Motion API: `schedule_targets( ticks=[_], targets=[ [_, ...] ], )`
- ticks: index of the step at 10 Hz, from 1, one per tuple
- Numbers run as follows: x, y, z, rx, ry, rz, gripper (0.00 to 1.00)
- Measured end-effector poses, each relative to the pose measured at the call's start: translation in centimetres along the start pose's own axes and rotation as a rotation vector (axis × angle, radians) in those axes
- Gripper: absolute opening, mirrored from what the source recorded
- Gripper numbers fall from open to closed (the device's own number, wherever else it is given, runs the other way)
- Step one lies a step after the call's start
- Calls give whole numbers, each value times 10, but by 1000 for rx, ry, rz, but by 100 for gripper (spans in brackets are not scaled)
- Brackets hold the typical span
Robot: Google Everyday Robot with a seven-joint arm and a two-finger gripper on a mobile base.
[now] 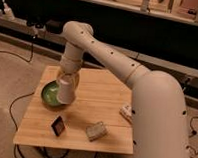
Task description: Place the ceramic cup over the eraser
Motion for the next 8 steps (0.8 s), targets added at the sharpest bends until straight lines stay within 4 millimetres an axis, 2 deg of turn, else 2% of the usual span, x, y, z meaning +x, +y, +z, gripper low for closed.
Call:
schedule_targets(
  ticks=[2,4,8],
  targets=[
    [-13,3,-7,6,-12,-8,0],
    [-12,4,-8,7,-13,-5,0],
    [-22,1,1,0,-43,-17,0]
  ],
)
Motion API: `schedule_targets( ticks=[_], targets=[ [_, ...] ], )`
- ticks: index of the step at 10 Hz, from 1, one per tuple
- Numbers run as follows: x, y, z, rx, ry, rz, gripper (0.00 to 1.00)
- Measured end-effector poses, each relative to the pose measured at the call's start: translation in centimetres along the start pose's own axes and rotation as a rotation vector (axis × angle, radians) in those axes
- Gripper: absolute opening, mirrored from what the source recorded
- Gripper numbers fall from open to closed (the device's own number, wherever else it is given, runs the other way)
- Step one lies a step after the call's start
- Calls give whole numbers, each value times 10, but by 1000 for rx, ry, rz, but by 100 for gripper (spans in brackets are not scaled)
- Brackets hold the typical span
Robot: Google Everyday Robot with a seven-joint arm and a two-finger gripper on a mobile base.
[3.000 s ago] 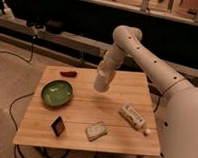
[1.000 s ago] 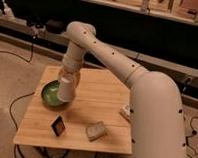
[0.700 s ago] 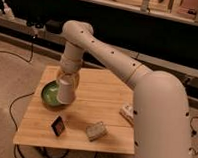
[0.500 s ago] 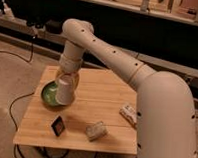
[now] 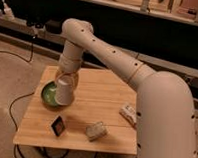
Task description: Place the ceramic cup over the eraser
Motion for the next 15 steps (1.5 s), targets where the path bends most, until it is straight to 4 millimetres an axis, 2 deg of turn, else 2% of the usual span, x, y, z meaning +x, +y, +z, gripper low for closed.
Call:
schedule_targets(
  ticks=[3,8,10,15],
  targets=[
    [-22,-2,20,-54,-53,-25,0],
    [-42,0,46,-131,-95,-19,0],
    [-49,-4,65,-173,-109,-29,0],
    [-40,9,88,-262,-68,53,0]
  ],
)
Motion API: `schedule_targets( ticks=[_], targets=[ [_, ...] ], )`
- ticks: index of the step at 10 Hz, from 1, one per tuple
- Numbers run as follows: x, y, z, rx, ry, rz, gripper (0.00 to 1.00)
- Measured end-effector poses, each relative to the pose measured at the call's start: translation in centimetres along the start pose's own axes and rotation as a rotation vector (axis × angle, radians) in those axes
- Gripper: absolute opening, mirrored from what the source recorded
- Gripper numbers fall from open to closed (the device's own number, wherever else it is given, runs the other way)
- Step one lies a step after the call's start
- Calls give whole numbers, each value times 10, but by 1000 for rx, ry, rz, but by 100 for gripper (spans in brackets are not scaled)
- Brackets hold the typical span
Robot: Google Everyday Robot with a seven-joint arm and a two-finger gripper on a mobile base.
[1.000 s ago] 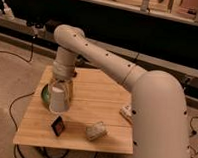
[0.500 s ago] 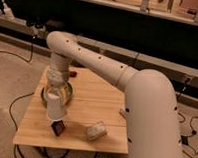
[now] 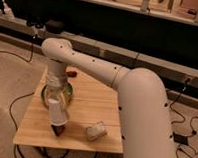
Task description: Place the ceramic cup over the eraser
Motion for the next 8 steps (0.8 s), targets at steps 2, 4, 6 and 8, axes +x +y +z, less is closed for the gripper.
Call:
schedule_targets(
  ticks=[2,4,6,8],
  targets=[
    [-3,1,10,-13,-14,12,0],
    [-8,-7,18,-20,-20,-5,0],
    [-6,-10,25,-30,-8,-28,0],
    [7,-11,33,-38,26,-49,12]
  ],
)
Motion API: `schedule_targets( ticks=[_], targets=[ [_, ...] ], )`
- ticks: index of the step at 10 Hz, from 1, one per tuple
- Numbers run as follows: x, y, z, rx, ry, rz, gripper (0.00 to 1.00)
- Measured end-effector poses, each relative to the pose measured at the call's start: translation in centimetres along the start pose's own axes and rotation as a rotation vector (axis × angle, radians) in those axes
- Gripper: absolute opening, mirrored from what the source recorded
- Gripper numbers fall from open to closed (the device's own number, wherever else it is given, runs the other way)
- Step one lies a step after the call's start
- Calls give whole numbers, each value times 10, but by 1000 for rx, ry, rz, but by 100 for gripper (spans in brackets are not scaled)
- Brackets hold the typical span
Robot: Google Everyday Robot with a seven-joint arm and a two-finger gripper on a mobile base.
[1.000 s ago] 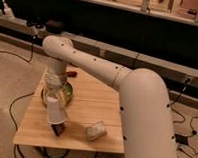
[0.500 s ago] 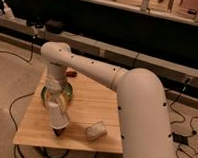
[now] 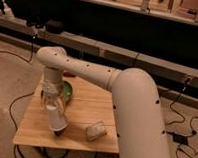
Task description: Place the ceramic cup over the eraser
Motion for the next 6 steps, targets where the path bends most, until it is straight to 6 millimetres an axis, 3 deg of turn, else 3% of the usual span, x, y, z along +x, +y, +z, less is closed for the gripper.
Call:
schedule_targets(
  ticks=[3,6],
  targets=[
    [17,-3,6,18,64,-48,43],
    [20,-12,13,45,86,-92,72]
  ],
)
